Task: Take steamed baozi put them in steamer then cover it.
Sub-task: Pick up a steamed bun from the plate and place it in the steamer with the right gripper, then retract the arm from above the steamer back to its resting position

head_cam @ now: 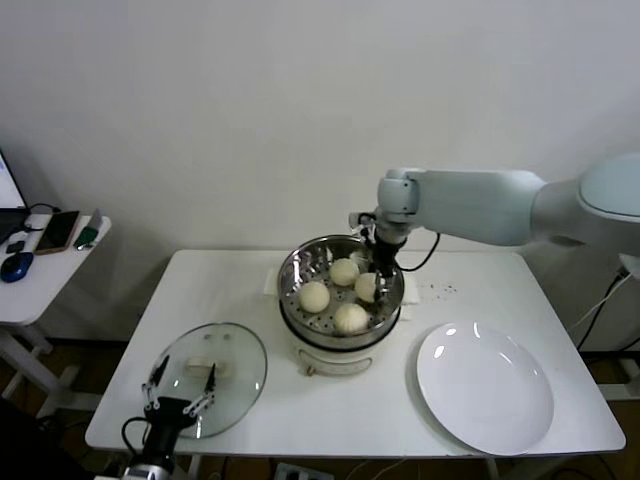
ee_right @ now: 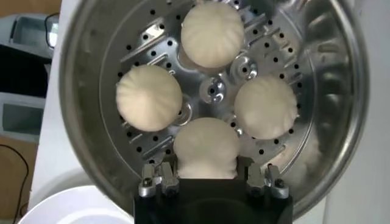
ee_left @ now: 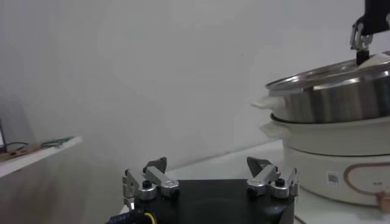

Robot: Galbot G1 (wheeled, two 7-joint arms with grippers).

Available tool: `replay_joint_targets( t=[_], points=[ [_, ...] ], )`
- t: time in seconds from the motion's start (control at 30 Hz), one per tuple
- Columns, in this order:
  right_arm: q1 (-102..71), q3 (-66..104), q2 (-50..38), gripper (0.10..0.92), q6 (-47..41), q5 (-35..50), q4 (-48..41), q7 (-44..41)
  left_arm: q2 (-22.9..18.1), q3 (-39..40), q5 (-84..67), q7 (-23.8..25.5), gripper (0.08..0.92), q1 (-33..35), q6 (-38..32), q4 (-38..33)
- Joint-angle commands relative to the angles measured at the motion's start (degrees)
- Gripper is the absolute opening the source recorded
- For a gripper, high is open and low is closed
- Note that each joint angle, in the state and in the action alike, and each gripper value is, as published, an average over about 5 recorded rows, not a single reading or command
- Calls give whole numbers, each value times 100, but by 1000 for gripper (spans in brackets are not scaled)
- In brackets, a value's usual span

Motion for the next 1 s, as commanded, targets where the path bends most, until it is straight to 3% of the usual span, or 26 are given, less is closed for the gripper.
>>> replay_joint_targets(
  t=[0.03,0.3,0.6,0.83,1.0],
  points=[
    [-381,37,198,627,57,-250,-501,-9,8,21,-13,3,823,-37,23,14],
    [-356,95,153,634,81,-282,-459,-55,30,20,-12,4,823,-57,36,23],
    [-73,321,-56,811,93,-158,-219,-131,26,13,-11,-1,823,-66,51,21],
    [480,790,-928,823,275,-104,453,-108,29,4,0,0,823,-114,87,59],
    [642,1339,-1830,823,1012,-349,827,525,29,-17,66,6,823,-161,115,117]
  ],
)
